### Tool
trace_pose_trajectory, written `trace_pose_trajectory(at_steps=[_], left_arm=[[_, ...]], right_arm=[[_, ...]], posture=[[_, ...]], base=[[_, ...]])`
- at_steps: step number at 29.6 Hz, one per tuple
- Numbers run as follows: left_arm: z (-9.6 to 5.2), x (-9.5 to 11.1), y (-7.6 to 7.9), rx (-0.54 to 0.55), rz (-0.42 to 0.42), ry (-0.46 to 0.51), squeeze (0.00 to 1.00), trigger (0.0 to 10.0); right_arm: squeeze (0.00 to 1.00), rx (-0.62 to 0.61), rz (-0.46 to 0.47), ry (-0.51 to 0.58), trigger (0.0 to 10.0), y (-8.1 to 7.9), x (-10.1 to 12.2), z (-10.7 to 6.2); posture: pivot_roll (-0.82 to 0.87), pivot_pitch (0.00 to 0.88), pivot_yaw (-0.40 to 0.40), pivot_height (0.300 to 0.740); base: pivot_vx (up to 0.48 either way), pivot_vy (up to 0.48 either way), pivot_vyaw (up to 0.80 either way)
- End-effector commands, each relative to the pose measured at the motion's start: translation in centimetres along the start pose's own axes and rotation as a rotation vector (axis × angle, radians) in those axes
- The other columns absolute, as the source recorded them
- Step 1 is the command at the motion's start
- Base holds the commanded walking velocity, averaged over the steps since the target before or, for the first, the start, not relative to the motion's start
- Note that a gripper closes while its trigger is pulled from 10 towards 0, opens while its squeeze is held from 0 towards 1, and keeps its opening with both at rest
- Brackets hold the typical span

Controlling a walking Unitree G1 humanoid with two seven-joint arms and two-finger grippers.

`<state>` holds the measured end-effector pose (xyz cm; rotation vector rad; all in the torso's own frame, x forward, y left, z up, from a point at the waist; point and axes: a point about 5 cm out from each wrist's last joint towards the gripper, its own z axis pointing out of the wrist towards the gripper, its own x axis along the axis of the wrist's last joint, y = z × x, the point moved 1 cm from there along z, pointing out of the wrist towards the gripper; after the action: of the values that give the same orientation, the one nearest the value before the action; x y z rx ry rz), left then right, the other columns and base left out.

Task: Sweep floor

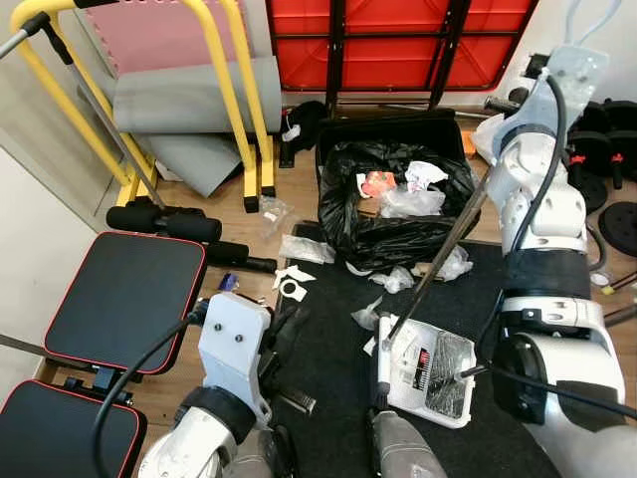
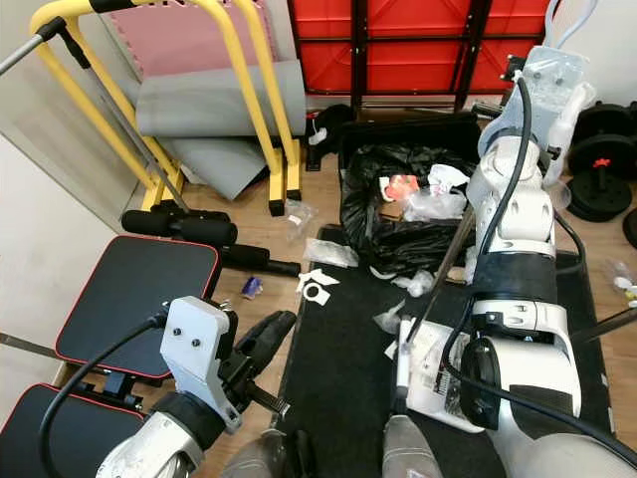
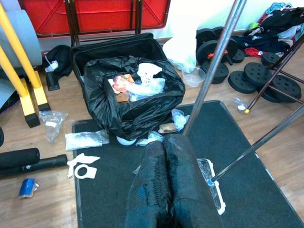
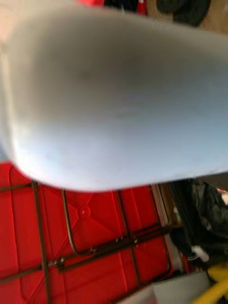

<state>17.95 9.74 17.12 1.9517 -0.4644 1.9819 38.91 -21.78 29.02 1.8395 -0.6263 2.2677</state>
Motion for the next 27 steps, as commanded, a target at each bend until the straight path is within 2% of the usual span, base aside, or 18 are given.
trace_pose_trajectory(at_steps=[1,6,15,24,27], left_arm=[[-0.2,-0.7,0.0,0.001,-0.011,-0.039,0.0,10.0],[-0.2,-0.7,0.0,0.002,-0.012,-0.038,0.0,10.0],[-0.3,-0.5,0.1,0.003,-0.015,-0.038,0.0,10.0],[-0.4,-0.5,0.1,0.004,-0.019,-0.038,0.0,10.0],[-0.4,-0.5,0.1,0.004,-0.02,-0.038,0.0,10.0]], right_arm=[[0.0,0.051,0.088,-0.001,10.0,-0.9,0.4,-0.3],[0.0,0.055,0.076,-0.032,10.0,-1.2,-0.7,-0.5],[0.0,-0.004,-0.006,-0.1,10.0,-0.2,-3.6,-0.7],[0.0,-0.02,-0.04,-0.077,10.0,0.8,-3.3,-0.5],[0.0,-0.032,-0.025,-0.033,10.0,1.2,-2.4,-0.1]], posture=[[-0.12,0.253,0.024,0.74],[-0.11,0.258,0.021,0.74],[-0.1,0.274,0.019,0.74],[-0.11,0.278,0.018,0.74],[-0.11,0.278,0.019,0.74]], base=[[0.0,0.0,0.0],[0.0,0.0,0.0],[0.0,0.0,0.0],[0.0,0.0,0.0],[0.0,0.0,0.0]])
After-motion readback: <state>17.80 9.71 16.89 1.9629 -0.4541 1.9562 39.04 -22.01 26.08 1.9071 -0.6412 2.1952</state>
